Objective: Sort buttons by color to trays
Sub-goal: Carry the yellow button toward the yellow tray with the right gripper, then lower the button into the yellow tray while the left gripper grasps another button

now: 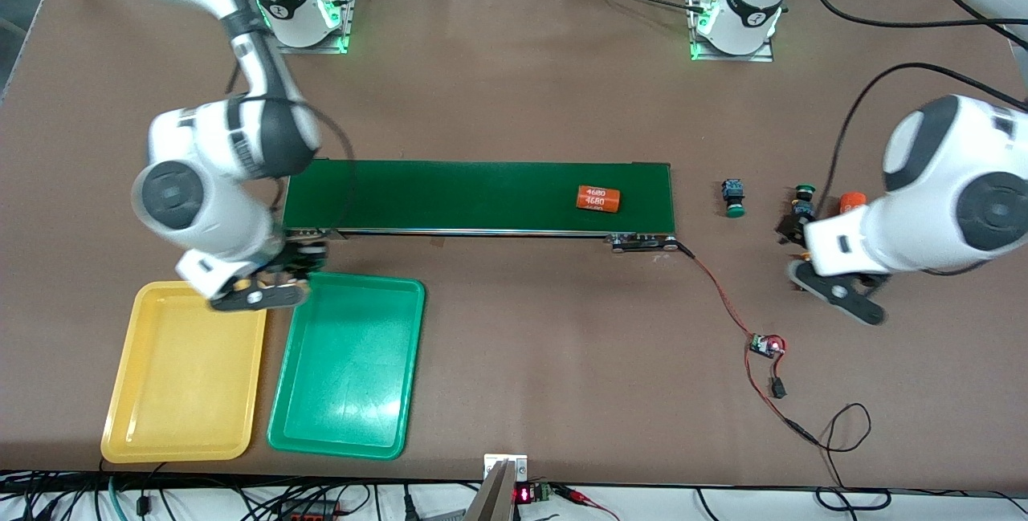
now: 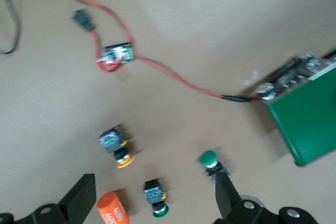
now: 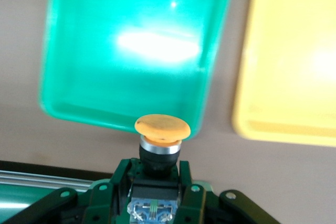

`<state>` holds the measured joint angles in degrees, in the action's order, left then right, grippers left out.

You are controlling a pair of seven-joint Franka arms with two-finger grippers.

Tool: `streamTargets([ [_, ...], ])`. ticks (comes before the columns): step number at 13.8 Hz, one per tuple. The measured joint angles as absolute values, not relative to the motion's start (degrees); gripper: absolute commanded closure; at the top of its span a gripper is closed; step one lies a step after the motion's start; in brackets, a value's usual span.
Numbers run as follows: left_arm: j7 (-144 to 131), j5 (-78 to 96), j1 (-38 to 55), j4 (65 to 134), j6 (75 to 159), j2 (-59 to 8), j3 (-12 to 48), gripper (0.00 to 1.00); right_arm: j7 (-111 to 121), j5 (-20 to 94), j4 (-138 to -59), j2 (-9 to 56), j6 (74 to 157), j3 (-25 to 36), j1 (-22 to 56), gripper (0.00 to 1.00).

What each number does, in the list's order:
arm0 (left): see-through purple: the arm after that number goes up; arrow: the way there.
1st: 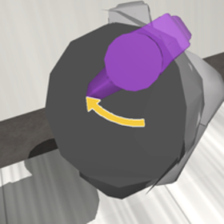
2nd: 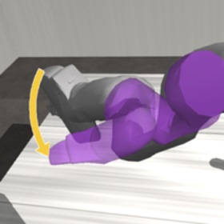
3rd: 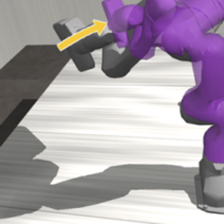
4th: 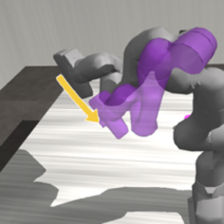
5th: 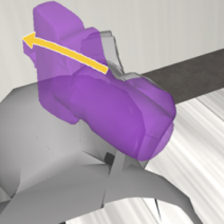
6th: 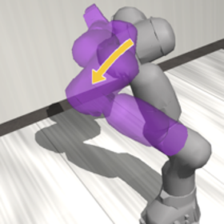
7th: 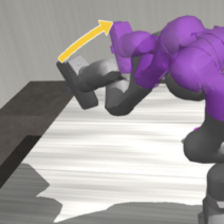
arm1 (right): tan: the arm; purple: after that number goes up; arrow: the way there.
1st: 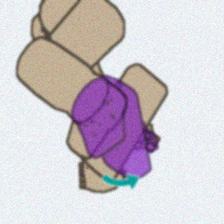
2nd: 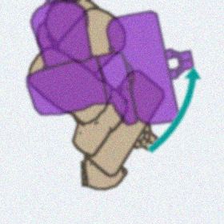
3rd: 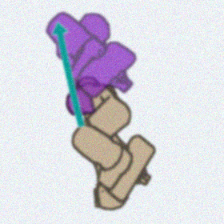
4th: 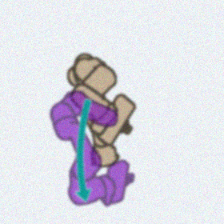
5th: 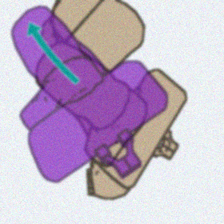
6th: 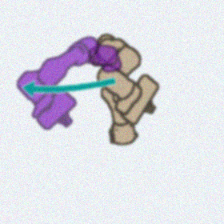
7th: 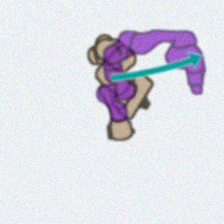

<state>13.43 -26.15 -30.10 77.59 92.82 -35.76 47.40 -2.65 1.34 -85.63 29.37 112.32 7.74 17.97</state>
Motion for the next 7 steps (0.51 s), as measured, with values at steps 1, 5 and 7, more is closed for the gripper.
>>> streamTargets([
  [1, 13.43, -26.37, -30.15, 76.68, 92.8, -36.44, 45.73, 0.0, 1.66, 1.35, -85.63, 29.85, 112.64, 7.82, 14.81, 0.99],
  [5, 13.05, -30.0, -30.27, 76.52, 92.72, -39.51, 41.3, 0.0, 13.59, 1.37, -85.66, 33.78, 121.56, 7.82, 5.58, 0.99],
  [7, 8.13, -30.34, -30.93, 77.23, 92.71, -40.88, 40.78, 0.0, 15.86, 1.36, -85.71, 36.48, 127.26, 7.77, 3.85, 0.99],
])
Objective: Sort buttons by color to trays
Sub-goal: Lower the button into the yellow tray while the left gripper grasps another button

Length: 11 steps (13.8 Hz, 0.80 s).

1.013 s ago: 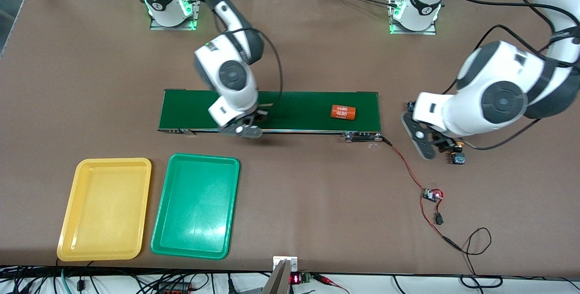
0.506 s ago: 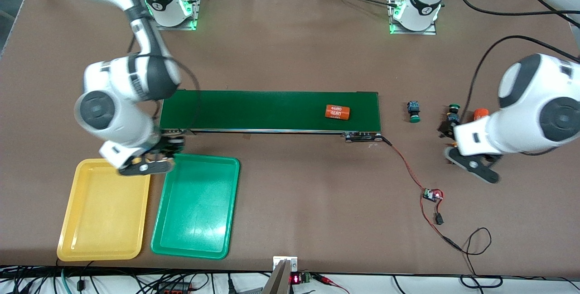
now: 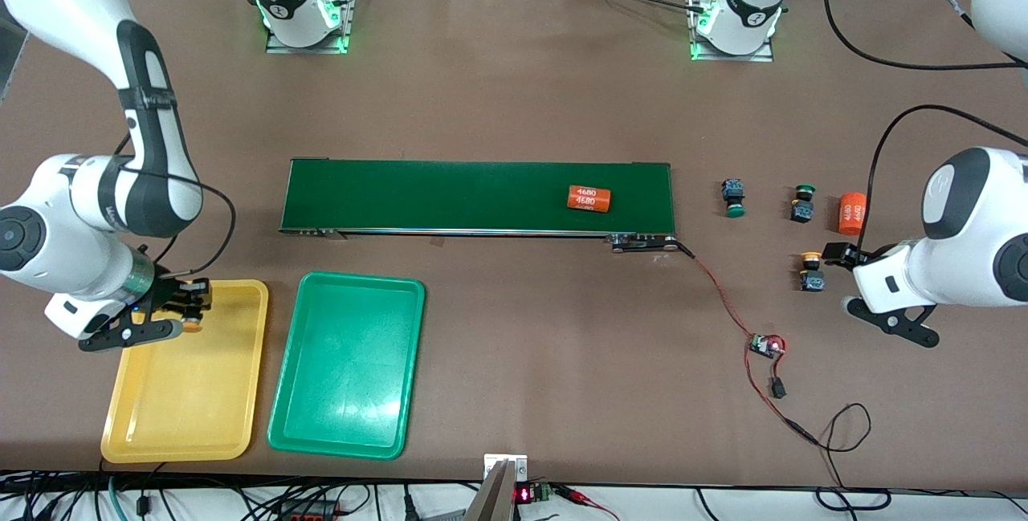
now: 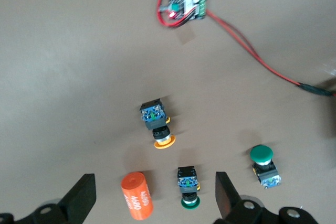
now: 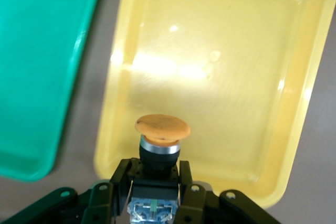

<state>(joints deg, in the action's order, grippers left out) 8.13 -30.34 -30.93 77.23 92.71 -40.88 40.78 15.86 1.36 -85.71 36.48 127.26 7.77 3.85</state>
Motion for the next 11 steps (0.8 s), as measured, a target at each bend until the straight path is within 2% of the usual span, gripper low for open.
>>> streamTargets([
  [2, 1.66, -30.35, -32.41, 79.43, 96.33, -42.08, 40.58, 0.0, 19.27, 1.36, -85.79, 40.19, 135.71, 7.78, 2.07, 0.99],
  [4, -2.3, -30.36, -35.07, 85.23, 106.3, -43.02, 40.38, 0.0, 22.55, 1.36, -85.81, 44.03, 143.4, 7.78, -0.31, 0.98],
  [6, -4.74, -30.41, -38.48, 92.49, 115.94, -43.63, 40.23, 0.0, 24.31, 1.36, -85.75, 46.43, 147.43, 7.78, -1.98, 0.95],
  [7, -5.2, -30.43, -40.2, 95.83, 119.83, -43.75, 40.18, 0.0, 24.9, 1.36, -85.71, 47.07, 148.73, 7.78, -2.41, 0.81],
  [9, -5.4, -30.43, -42.26, 100.09, 124.02, -43.83, 39.94, 0.04, 25.16, 1.36, -85.7, 48.01, 150.71, 7.77, -2.65, 0.32],
  [10, -5.41, -30.44, -42.4, 100.8, 125.43, -43.82, 39.6, 0.07, 25.16, 1.36, -85.68, 48.29, 151.14, 7.73, -2.65, 0.18],
  [11, -5.43, -30.88, -42.35, 101.0, 126.48, -43.81, 39.26, 0.08, 25.16, 1.37, -85.68, 48.43, 151.36, 7.68, -2.65, 0.14],
])
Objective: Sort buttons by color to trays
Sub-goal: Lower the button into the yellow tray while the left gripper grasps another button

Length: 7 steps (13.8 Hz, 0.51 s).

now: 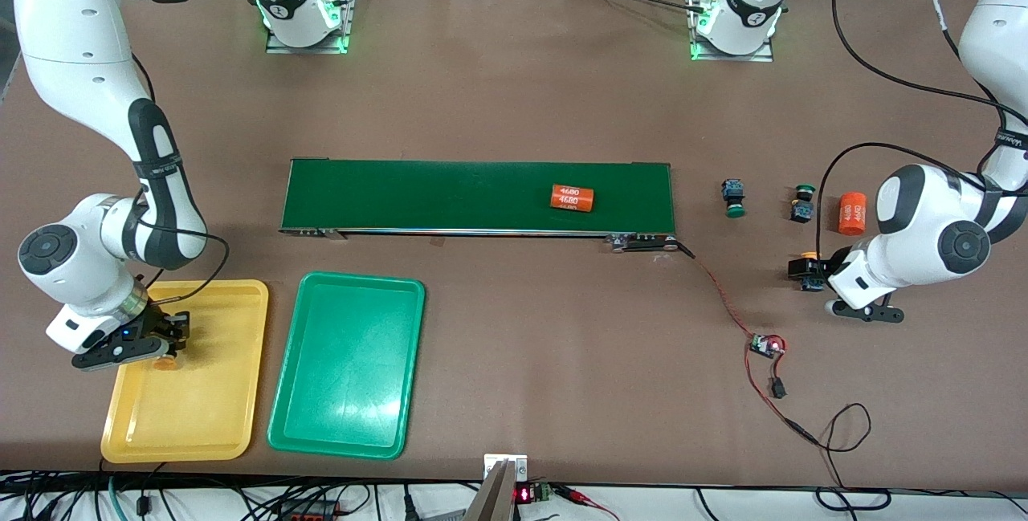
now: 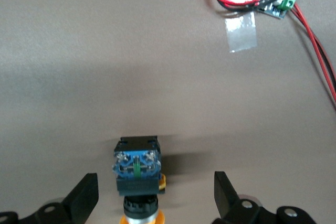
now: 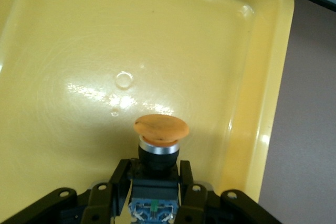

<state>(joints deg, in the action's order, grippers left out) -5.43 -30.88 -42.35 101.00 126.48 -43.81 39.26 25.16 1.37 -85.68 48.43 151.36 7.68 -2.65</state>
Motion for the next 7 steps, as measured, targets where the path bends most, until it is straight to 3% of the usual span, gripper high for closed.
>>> streamTargets([
  [2, -5.73, -33.76, -42.2, 101.04, 127.3, -43.82, 38.68, 0.23, 25.16, 1.43, -85.4, 48.43, 151.51, 7.56, -2.65, 0.05],
  [4, -6.34, -34.27, -42.0, 101.42, 127.31, -44.0, 38.31, 0.41, 25.16, 1.52, -85.07, 48.07, 151.16, 7.33, -2.59, 0.04],
  [7, -10.28, -34.43, -41.87, 102.0, 127.31, -45.44, 38.0, 0.7, 24.33, 3.97, -84.89, 44.12, 140.42, 6.8, -1.93, 0.02],
])
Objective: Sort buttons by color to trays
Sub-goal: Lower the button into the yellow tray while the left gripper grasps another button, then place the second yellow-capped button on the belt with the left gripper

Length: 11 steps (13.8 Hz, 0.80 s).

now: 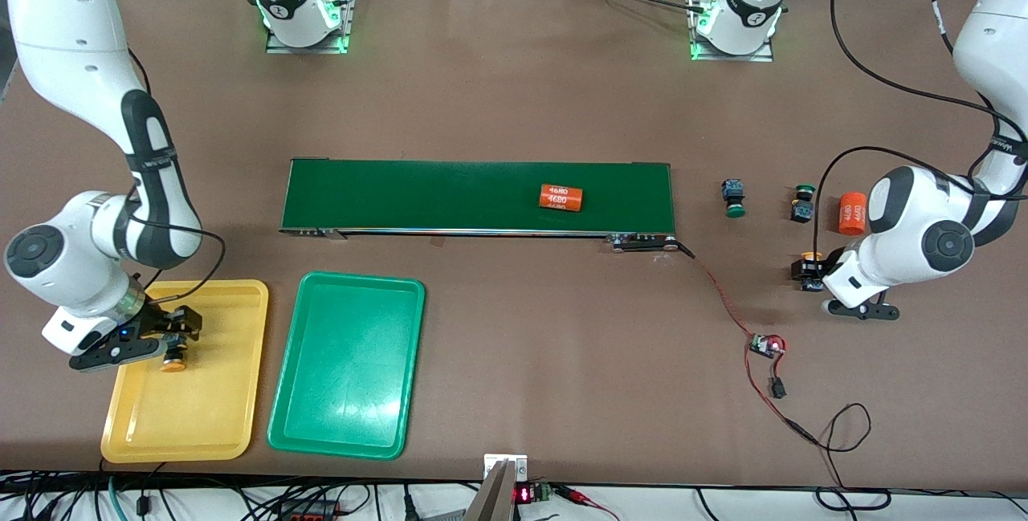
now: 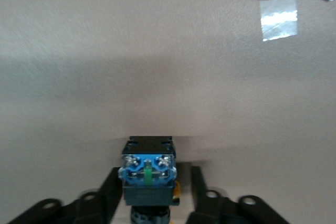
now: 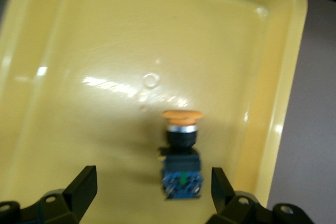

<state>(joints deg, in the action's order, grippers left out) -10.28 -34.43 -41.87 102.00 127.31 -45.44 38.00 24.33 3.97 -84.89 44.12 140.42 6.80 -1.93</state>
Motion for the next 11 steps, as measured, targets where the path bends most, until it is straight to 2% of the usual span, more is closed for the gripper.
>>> streamTargets([
  [1, -10.98, -34.67, -41.81, 101.97, 127.33, -45.61, 38.01, 0.75, 22.92, 4.65, -84.86, 41.97, 135.58, 6.73, -1.34, 0.02],
  [4, -11.09, -34.78, -41.54, 101.39, 125.39, -45.3, 39.53, 0.76, 16.68, 4.88, -85.45, 35.7, 123.62, 6.63, 1.26, 0.0],
  [9, -16.72, -34.77, -41.21, 99.07, 105.91, -42.54, 55.6, 0.76, 7.04, 4.98, -88.78, 25.41, 110.51, 4.78, 4.56, 0.0],
  [11, -24.19, -34.66, -40.11, 99.18, 102.52, -42.29, 61.38, 0.76, 3.8, 4.98, -90.13, 20.62, 105.79, 2.66, 4.7, 0.0],
])
